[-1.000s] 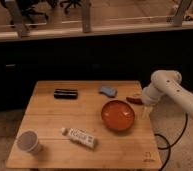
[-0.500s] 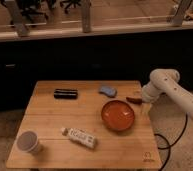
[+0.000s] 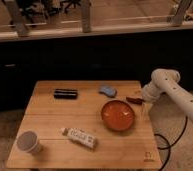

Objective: Place the pepper in the ceramic bowl

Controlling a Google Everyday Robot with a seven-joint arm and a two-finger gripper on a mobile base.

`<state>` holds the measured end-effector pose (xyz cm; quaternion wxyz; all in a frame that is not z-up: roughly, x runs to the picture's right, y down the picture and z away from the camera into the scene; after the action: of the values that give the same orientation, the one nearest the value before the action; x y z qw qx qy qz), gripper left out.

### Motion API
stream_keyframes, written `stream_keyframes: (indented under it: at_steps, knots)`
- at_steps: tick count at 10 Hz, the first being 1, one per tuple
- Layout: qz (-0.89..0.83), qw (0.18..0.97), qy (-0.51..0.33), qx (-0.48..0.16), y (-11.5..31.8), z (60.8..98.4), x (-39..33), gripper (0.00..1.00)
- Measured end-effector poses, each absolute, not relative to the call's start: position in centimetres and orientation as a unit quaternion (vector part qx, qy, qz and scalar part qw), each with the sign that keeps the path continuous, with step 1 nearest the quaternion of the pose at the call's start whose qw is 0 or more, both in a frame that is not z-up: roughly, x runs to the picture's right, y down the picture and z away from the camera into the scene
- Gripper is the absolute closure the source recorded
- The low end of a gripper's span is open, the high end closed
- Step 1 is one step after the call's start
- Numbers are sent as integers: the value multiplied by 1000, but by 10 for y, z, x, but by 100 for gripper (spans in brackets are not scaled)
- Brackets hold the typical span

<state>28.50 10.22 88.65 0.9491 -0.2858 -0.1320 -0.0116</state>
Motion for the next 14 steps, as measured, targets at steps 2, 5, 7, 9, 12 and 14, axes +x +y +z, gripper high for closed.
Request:
stream_keyframes:
  at_steps: [2, 5, 7, 9, 12, 14]
  knots:
    - [-6, 947, -137, -290, 102, 900, 286, 20]
    - [1, 945, -147, -291, 98, 915, 289, 20]
    - [4, 944, -150, -293, 96, 922, 290, 20]
    - [6, 942, -154, -298, 96, 928, 290, 20]
    - [6, 940, -158, -303, 96, 932, 288, 21]
    - [5, 938, -161, -307, 97, 934, 286, 38]
